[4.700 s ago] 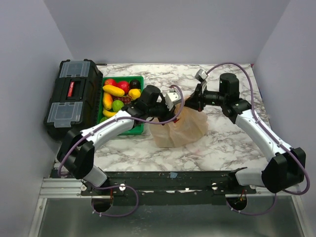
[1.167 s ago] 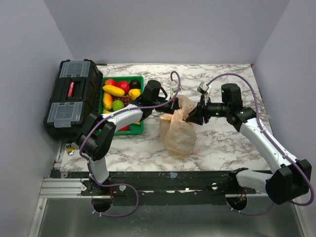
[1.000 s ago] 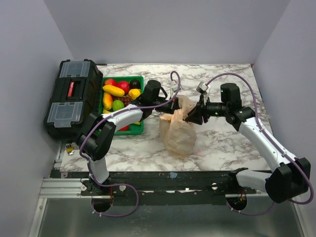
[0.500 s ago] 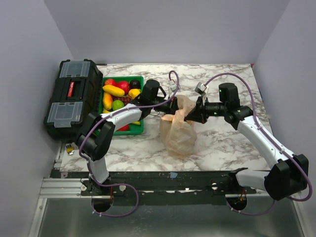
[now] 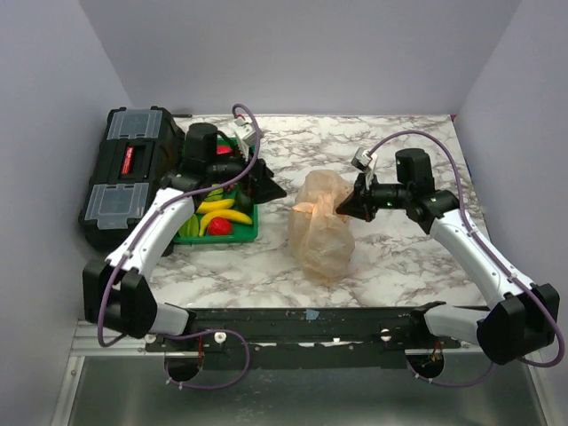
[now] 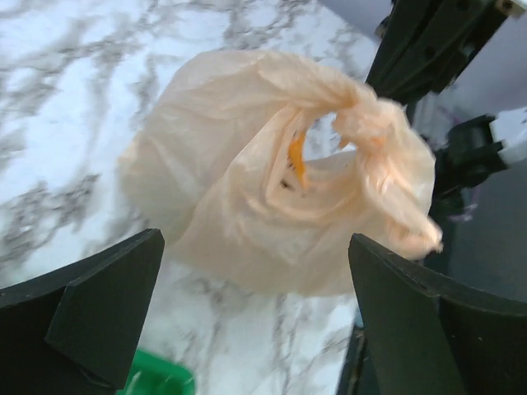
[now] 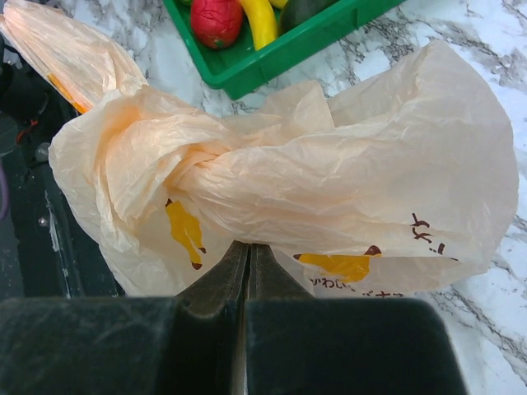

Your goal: Place the fake fruits into the plastic bag and tie a complex knot

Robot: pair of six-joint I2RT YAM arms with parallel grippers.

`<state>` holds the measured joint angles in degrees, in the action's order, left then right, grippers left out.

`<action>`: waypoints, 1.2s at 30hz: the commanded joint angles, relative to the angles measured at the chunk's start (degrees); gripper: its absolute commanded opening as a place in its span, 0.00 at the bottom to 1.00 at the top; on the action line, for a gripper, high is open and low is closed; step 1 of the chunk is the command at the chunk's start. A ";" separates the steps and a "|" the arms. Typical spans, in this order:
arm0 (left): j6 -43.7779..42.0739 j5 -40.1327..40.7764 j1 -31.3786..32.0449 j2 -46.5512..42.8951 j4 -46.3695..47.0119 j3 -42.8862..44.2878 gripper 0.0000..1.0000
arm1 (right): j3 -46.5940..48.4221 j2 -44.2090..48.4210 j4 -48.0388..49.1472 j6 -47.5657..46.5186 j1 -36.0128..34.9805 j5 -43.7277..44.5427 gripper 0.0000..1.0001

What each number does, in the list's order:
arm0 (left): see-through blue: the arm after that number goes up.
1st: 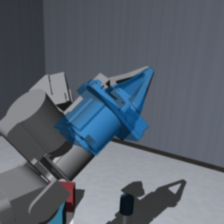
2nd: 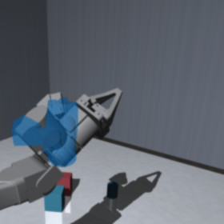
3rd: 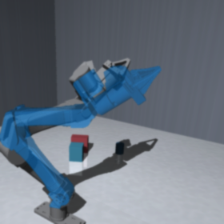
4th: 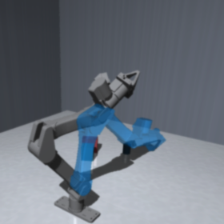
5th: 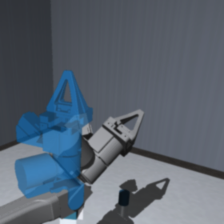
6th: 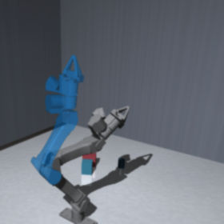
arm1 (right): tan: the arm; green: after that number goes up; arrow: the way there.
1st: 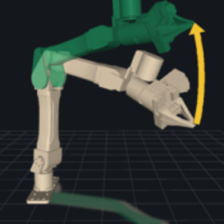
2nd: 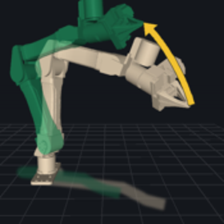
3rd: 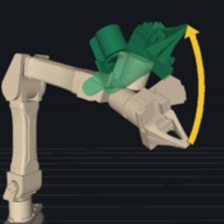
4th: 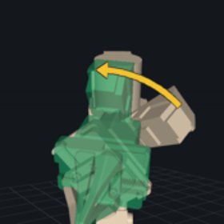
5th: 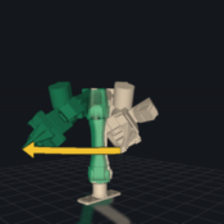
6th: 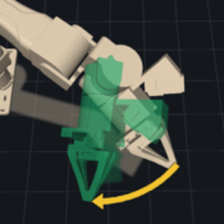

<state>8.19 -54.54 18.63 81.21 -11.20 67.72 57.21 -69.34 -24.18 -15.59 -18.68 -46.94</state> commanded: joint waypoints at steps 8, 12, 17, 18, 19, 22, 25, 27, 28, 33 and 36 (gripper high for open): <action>-50.06 10.17 5.44 -11.23 -37.96 9.87 0.98 | 3.52 -0.27 -4.94 -2.39 -0.22 1.76 0.01; -51.35 20.59 15.26 -10.80 -34.15 9.64 0.95 | 3.93 -0.27 -5.51 -2.41 -0.20 1.59 0.01; -51.62 27.72 22.18 -4.74 -37.16 17.09 0.72 | 4.93 -0.33 -6.70 -2.90 -0.16 2.06 0.01; -51.41 29.25 23.44 -3.38 -37.56 18.23 0.71 | 4.94 -0.31 -6.79 -2.96 -0.22 1.88 0.01; -50.90 30.64 24.18 -2.44 -37.14 19.06 0.70 | 4.93 -0.26 -6.92 -3.06 -0.26 1.69 0.01; -50.81 33.60 25.94 -0.64 -35.18 19.60 0.66 | 4.93 -0.27 -6.93 -3.07 -0.30 1.67 0.01; -51.51 35.13 26.85 1.01 -34.51 18.93 0.57 | 5.23 -0.36 -7.17 -3.22 -0.31 2.08 0.01; -52.18 36.17 26.96 1.94 -35.24 18.44 0.45 | 5.52 -0.09 -7.65 -3.87 -0.39 2.68 0.01; -52.22 36.57 26.89 1.95 -34.84 17.59 0.38 | 5.63 0.10 -8.18 -4.33 -0.33 3.25 0.01; -49.19 34.79 24.33 -1.65 -30.66 11.83 0.00 | 4.68 2.27 -11.00 -7.69 -0.29 11.21 0.01; -45.93 32.42 20.14 -3.60 -29.08 7.82 0.00 | 2.16 4.29 -12.83 -14.28 0.02 18.64 0.00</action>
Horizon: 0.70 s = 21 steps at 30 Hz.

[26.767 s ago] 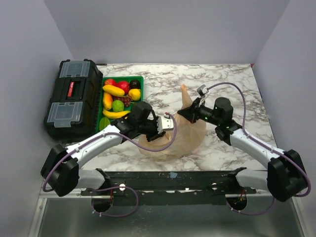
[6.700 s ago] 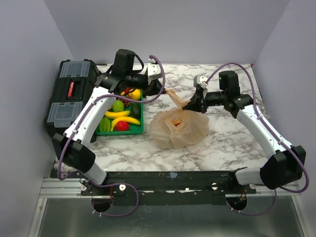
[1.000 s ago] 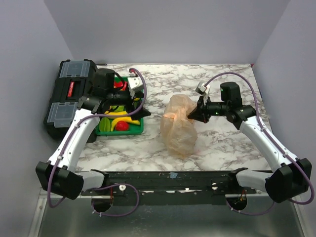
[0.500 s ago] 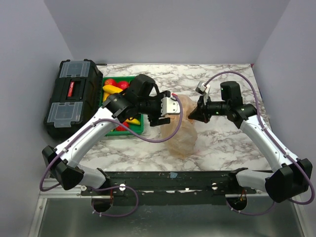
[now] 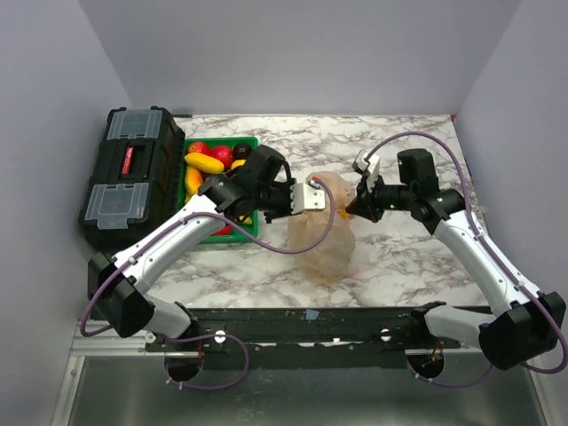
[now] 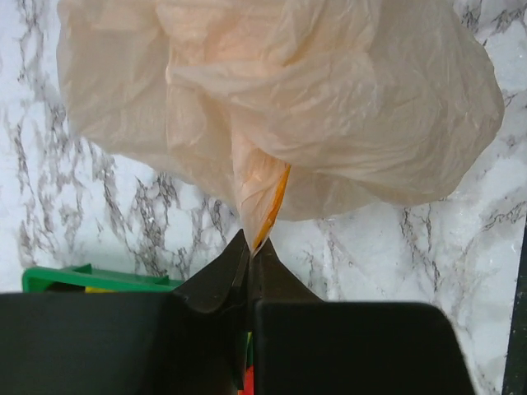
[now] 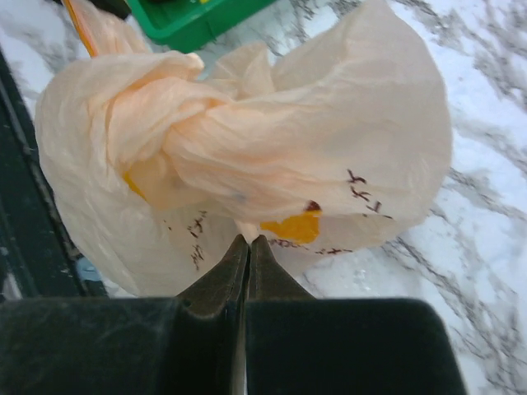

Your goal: Place the fake fruits into the plastic bag and tie a complex knot

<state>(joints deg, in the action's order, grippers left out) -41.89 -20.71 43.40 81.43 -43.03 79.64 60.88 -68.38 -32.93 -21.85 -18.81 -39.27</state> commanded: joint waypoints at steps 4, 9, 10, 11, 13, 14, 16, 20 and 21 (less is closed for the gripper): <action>5.05 -2.05 -9.42 -4.27 5.34 -9.93 0.00 | -7.42 5.01 -4.57 -17.33 1.41 17.36 0.00; 5.12 -1.38 -15.66 -1.68 10.93 -18.27 0.00 | -15.76 3.55 1.06 -23.36 5.31 21.55 0.00; 4.74 -1.14 -15.98 -1.06 11.73 -19.01 0.00 | -16.44 2.93 2.17 -23.54 5.61 21.85 0.00; 4.54 -0.88 -15.98 -0.46 12.22 -19.40 0.00 | -16.54 2.23 2.62 -23.57 5.64 21.60 0.00; 5.87 -1.45 -15.86 0.49 13.29 -19.24 0.00 | -15.13 1.28 2.29 -23.29 5.67 19.60 0.00; 6.59 -1.64 -15.64 1.16 13.33 -18.73 0.00 | -14.32 0.97 1.79 -22.99 5.63 18.49 0.00; 7.52 -1.80 -15.56 2.50 13.06 -17.40 0.00 | -11.91 0.37 -1.20 -24.08 5.62 14.71 0.01; 9.76 -4.58 -15.50 3.25 13.15 -15.43 0.00 | -9.32 0.70 -6.98 -24.86 5.68 7.66 0.01; 10.38 -5.31 -15.47 3.28 13.15 -15.00 0.00 | -9.14 0.63 -7.98 -24.66 5.63 7.02 0.11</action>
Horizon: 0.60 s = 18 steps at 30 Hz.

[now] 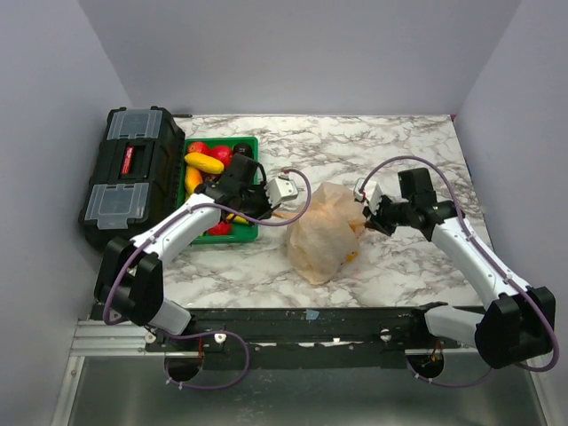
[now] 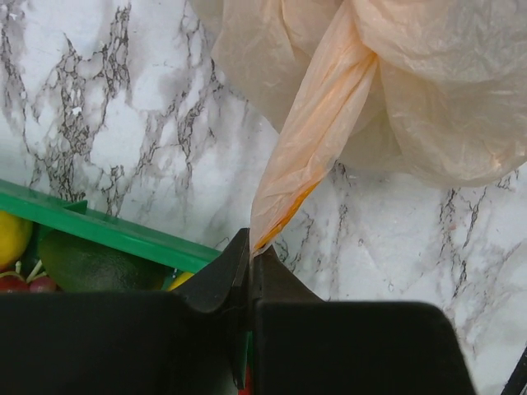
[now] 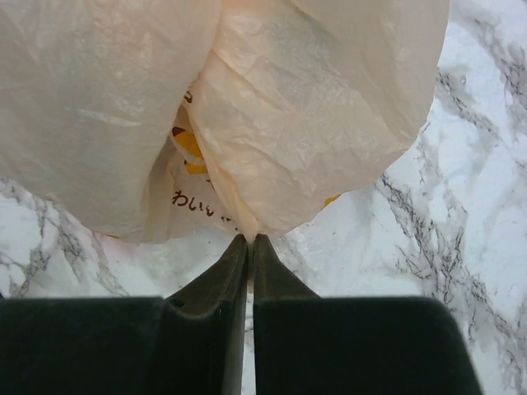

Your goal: Place the fake fruits into the plastic bag and tie a complex knot

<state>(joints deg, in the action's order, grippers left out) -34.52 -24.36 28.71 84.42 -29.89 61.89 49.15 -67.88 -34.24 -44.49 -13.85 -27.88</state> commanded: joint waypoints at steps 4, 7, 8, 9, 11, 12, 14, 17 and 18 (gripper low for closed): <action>5.38 -3.43 -0.59 0.63 0.10 4.65 0.00 | 3.35 -0.82 -7.07 0.32 0.71 -1.45 0.45; 5.37 -4.20 -0.41 1.20 0.14 5.26 0.00 | 4.10 -1.83 -7.08 -1.11 0.67 -0.49 0.47; 5.02 -4.25 -0.35 1.46 0.07 5.52 0.00 | 4.29 -2.20 -6.93 -0.91 0.79 -0.90 0.46; 4.83 -4.13 -0.36 1.68 -0.05 5.84 0.00 | 4.37 -2.62 -6.74 -0.55 0.70 -1.34 0.45; 4.73 -4.20 -0.30 2.29 -0.25 6.54 0.00 | 4.32 -3.46 -6.08 0.63 0.66 -2.44 0.46; 4.79 -4.28 -0.32 2.36 -0.43 6.74 0.00 | 4.06 -4.02 -5.58 1.59 0.67 -3.19 0.47; 5.03 -4.63 -0.32 2.50 -0.50 6.78 0.00 | 3.41 -4.81 -4.51 2.99 0.67 -4.45 0.54; 5.72 -5.17 -0.31 2.29 -0.06 6.24 0.00 | 1.49 -5.59 -2.25 4.76 0.73 -5.81 0.63; 6.14 -5.25 -0.36 2.35 0.09 6.18 0.00 | 0.80 -5.76 -0.87 5.53 0.69 -6.03 0.62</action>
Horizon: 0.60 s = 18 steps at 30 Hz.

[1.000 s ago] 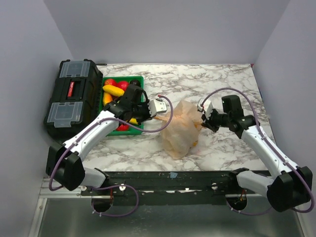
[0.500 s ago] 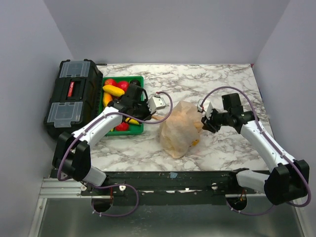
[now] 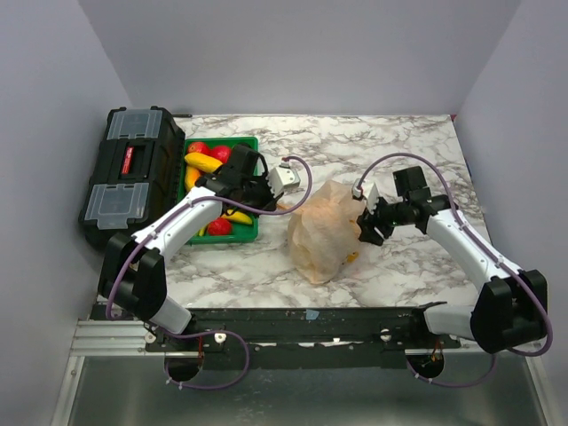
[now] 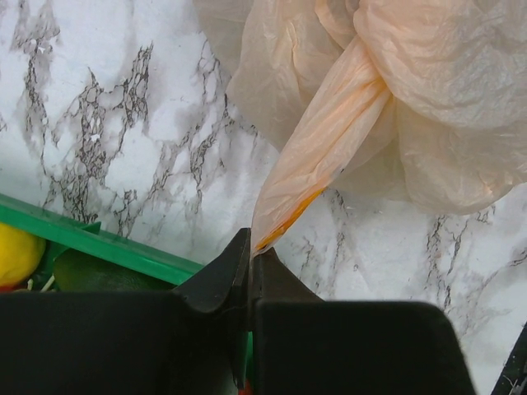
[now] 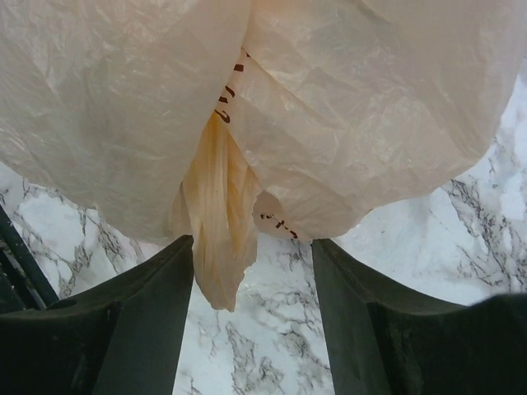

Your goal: Place the fake fruits into the plastic bag and tie a complex knot

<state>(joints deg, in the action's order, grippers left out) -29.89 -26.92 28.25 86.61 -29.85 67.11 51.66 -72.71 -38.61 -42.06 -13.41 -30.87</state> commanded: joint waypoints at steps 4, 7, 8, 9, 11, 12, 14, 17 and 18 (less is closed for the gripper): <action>2.61 -3.03 0.14 0.06 0.49 0.83 0.00 | -3.59 -1.45 8.79 5.50 0.27 -1.30 0.50; 3.68 -2.92 0.07 -0.13 1.48 0.36 0.00 | -4.25 -1.18 10.78 5.69 0.28 1.85 0.32; 4.52 -2.53 -0.01 -0.24 1.98 0.11 0.00 | -4.39 -0.84 10.97 5.36 0.23 3.02 0.24; 6.12 -1.73 -0.30 -0.46 2.89 -0.13 0.00 | -4.54 -0.42 10.89 4.98 0.23 4.41 0.16; 10.03 1.92 -1.15 -0.29 3.15 0.54 0.00 | -4.46 1.19 10.43 4.85 0.25 8.00 0.01; 11.36 3.53 -1.75 -0.05 2.62 1.35 0.00 | -4.54 2.26 10.44 5.07 0.26 9.38 0.01; 13.41 6.11 -3.45 0.14 0.66 3.65 0.00 | -4.42 5.17 10.43 5.49 0.53 11.85 0.01; 15.64 6.85 -6.97 -1.80 -0.26 6.04 0.00 | -2.11 8.81 8.83 5.07 0.73 15.28 0.01; 15.75 7.05 -8.01 -2.74 0.12 6.21 0.00 | -0.96 9.09 7.38 4.22 1.09 16.87 0.01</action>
<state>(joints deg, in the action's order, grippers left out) -18.68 -25.54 25.41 86.76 -29.41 69.45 47.72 -67.24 -29.15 -36.88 -13.47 -23.44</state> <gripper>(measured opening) 0.025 0.012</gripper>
